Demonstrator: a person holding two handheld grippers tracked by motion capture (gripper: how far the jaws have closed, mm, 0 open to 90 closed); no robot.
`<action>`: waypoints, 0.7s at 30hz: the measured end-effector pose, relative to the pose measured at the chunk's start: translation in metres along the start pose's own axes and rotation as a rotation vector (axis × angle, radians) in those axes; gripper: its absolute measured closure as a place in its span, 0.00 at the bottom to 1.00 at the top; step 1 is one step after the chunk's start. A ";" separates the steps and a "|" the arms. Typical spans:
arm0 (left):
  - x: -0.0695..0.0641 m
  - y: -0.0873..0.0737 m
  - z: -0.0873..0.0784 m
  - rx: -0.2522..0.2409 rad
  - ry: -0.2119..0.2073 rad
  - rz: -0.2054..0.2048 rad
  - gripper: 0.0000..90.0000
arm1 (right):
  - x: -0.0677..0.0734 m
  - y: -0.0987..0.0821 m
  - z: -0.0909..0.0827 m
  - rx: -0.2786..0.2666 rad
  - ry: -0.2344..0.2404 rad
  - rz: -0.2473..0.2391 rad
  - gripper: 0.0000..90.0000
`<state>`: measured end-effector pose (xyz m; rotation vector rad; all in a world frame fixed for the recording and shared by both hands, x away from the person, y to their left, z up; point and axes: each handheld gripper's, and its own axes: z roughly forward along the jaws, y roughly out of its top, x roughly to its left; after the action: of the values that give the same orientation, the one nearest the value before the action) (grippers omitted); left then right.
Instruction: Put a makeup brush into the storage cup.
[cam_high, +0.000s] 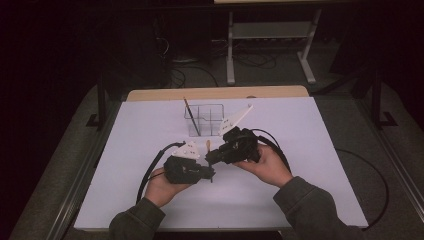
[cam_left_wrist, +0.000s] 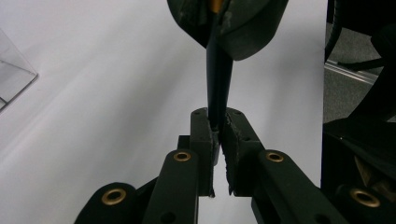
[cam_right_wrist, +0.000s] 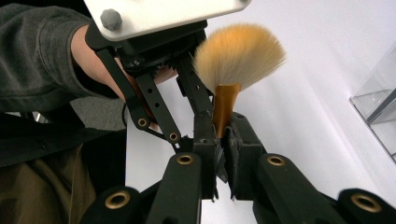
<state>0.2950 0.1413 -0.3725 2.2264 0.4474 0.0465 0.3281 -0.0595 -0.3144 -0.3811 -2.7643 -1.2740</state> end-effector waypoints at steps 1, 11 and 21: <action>0.000 0.000 -0.001 0.002 0.005 0.001 0.89 | -0.001 0.000 0.001 0.006 -0.002 -0.010 0.92; 0.001 -0.005 -0.010 -0.012 0.032 -0.006 0.80 | -0.005 -0.001 -0.001 0.038 -0.032 -0.016 0.92; 0.002 -0.009 -0.016 -0.008 0.049 -0.012 0.79 | -0.011 -0.002 -0.004 0.072 -0.059 0.006 0.92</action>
<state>0.2915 0.1593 -0.3690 2.2182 0.4867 0.0962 0.3378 -0.0658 -0.3154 -0.4272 -2.8459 -1.1768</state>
